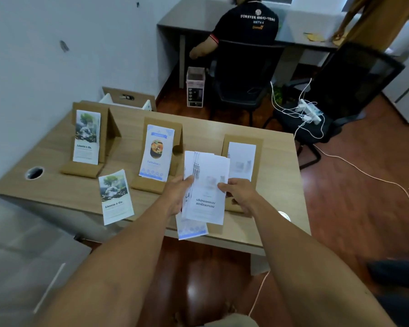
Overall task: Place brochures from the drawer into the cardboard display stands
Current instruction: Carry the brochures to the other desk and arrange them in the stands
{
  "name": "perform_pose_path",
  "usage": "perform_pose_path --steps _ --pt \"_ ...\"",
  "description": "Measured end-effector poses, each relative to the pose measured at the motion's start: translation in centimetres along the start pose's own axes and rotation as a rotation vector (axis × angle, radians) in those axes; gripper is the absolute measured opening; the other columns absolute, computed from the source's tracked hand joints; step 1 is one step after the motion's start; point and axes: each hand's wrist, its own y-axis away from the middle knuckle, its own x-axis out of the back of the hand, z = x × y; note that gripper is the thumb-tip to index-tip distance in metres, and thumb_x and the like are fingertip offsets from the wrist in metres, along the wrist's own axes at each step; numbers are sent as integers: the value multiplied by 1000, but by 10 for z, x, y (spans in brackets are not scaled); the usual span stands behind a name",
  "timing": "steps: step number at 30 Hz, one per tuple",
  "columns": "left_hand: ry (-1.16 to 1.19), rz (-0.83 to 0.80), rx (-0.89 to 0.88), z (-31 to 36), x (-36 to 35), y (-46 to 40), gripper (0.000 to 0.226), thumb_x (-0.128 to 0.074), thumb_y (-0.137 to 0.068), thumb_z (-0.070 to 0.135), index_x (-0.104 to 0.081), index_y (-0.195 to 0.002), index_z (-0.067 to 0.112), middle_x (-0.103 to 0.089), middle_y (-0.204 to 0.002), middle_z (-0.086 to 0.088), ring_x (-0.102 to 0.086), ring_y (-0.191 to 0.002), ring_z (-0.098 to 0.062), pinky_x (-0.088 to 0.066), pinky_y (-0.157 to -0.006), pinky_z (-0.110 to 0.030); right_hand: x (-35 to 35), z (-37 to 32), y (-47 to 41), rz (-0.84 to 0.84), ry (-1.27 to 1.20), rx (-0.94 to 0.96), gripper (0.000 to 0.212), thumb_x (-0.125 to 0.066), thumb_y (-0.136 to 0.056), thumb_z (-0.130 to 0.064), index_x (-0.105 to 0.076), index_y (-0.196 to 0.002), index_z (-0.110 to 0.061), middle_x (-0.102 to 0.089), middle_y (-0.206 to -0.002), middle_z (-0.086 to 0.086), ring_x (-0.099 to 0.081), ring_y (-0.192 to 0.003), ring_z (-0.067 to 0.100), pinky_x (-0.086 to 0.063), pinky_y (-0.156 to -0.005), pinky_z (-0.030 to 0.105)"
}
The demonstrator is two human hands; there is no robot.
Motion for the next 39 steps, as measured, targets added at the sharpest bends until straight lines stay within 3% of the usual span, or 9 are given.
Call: perform_pose_path --steps 4,7,12,18,20,23,26,31,39 --pt "-8 -24 29 -5 -31 -8 29 -58 -102 25 -67 -127 11 -74 -118 -17 -72 -108 -40 -57 -91 -60 28 -1 -9 23 30 35 25 -77 -88 -20 -58 -74 -10 -60 -75 7 -46 -47 13 -25 -44 23" --pt "-28 -31 29 -13 -49 -17 31 -58 -101 30 -68 -126 15 -75 -120 -14 -71 -110 -39 -53 -95 -65 47 -3 -13 25 34 42 33 -75 -90 -15 -50 -69 -11 -53 -63 5 -46 -37 10 -26 -39 21" --pt "-29 1 11 -19 -72 -25 27 -60 -100 30 -71 -121 17 -77 -115 -8 -72 -109 -34 -54 -98 -59 73 -2 -24 -38 63 18 16 -71 -91 -4 -57 -83 -6 -62 -64 8 -58 -42 11 -40 -40 23" --pt "-102 166 -39 -28 -72 -39 16 -59 -100 36 -72 -104 29 -76 -110 2 -69 -109 -27 -52 -103 -52 96 -9 -48 132 -10 95 5 -60 -94 0 -63 -91 -1 -64 -77 15 -59 -47 14 -45 -43 27" --pt "-115 221 -61 -33 -66 -40 16 -57 -101 35 -71 -100 29 -75 -106 2 -70 -107 -29 -54 -99 -50 102 -13 -60 169 -24 127 5 -59 -95 -1 -64 -94 -2 -66 -82 14 -63 -49 13 -47 -44 27" --pt "-123 280 -64 -40 -57 -39 21 -54 -103 33 -70 -114 25 -76 -104 1 -72 -98 -27 -58 -90 -46 108 -19 -77 207 -52 156 5 -59 -97 -4 -63 -98 -5 -67 -88 16 -67 -51 14 -49 -42 25" --pt "-124 324 -64 -46 -48 -39 24 -54 -102 31 -71 -114 19 -76 -103 -2 -73 -94 -27 -60 -85 -45 109 -18 -91 216 -58 128 8 -59 -97 -3 -61 -105 -1 -67 -90 16 -69 -54 17 -48 -41 23" --pt "-112 339 -40 -49 -45 -42 24 -54 -103 32 -71 -113 19 -76 -97 -1 -73 -85 -22 -58 -65 -32 103 -3 -101 198 -12 53 4 -58 -98 -3 -60 -97 -6 -65 -89 13 -67 -55 18 -49 -43 27" --pt "-112 334 -9 -49 -48 -44 23 -54 -103 32 -72 -109 18 -77 -99 -3 -74 -83 -21 -57 -61 -29 97 20 -112 290 -36 39 6 -56 -95 -2 -61 -91 -3 -64 -88 17 -69 -59 20 -59 -61 36"
